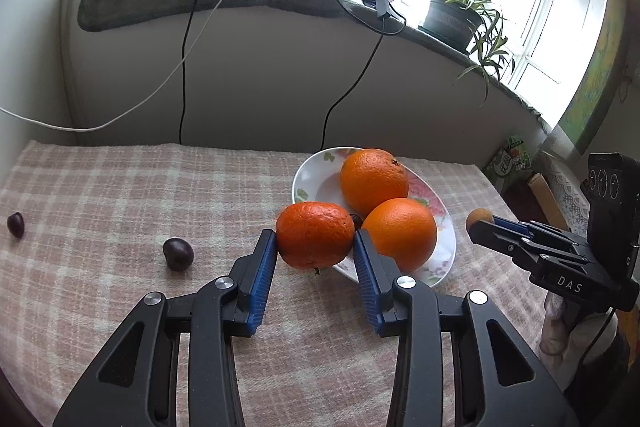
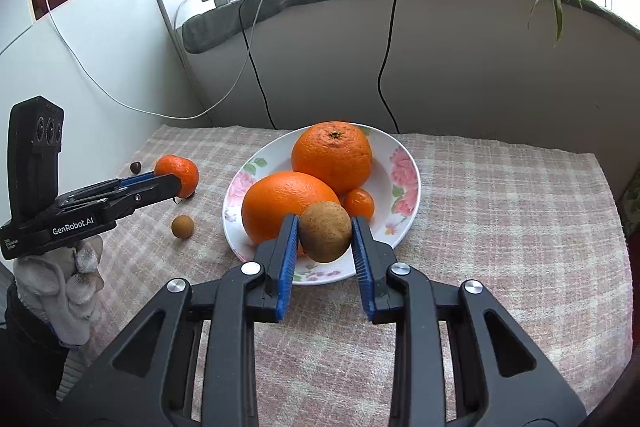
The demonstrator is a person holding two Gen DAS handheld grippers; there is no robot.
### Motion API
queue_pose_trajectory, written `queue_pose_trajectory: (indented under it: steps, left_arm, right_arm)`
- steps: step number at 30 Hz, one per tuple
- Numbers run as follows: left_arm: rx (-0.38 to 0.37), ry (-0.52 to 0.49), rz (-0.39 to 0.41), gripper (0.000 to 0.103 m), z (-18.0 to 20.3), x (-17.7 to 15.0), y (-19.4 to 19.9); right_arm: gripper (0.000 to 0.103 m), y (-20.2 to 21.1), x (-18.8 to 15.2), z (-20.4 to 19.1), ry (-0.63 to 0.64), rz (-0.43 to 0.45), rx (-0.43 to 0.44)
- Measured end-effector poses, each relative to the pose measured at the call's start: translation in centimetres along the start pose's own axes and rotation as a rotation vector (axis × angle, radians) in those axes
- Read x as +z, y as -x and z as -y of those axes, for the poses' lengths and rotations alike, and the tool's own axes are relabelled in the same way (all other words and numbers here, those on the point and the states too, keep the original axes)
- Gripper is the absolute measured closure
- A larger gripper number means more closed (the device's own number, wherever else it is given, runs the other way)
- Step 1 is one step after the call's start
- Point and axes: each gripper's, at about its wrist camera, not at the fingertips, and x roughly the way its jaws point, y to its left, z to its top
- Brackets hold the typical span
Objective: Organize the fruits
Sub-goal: 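Carry the brown fruit and the tangerine in both tools over the bowl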
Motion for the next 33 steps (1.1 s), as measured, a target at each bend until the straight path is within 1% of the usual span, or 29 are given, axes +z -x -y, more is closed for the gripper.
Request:
queue_pose_trajectory:
  steps: [11, 21, 33]
  left_arm:
    - [-0.001, -0.030, -0.019, 0.065, 1.2, 0.7, -1.9]
    - [0.023, -0.054, -0.036, 0.065, 1.6, 1.0, -2.8]
    - [0.023, -0.059, -0.053, 0.065, 1.9, 1.2, -3.6]
  right_arm:
    - [0.075, -1.1, 0.6, 1.6, -0.011, -0.005, -0.007]
    - [0.075, -2.0, 0.9, 2.2, -0.015, -0.018, -0.002]
    - [0.075, -2.9, 1.0, 2.5, -0.022, -0.036, 0.005]
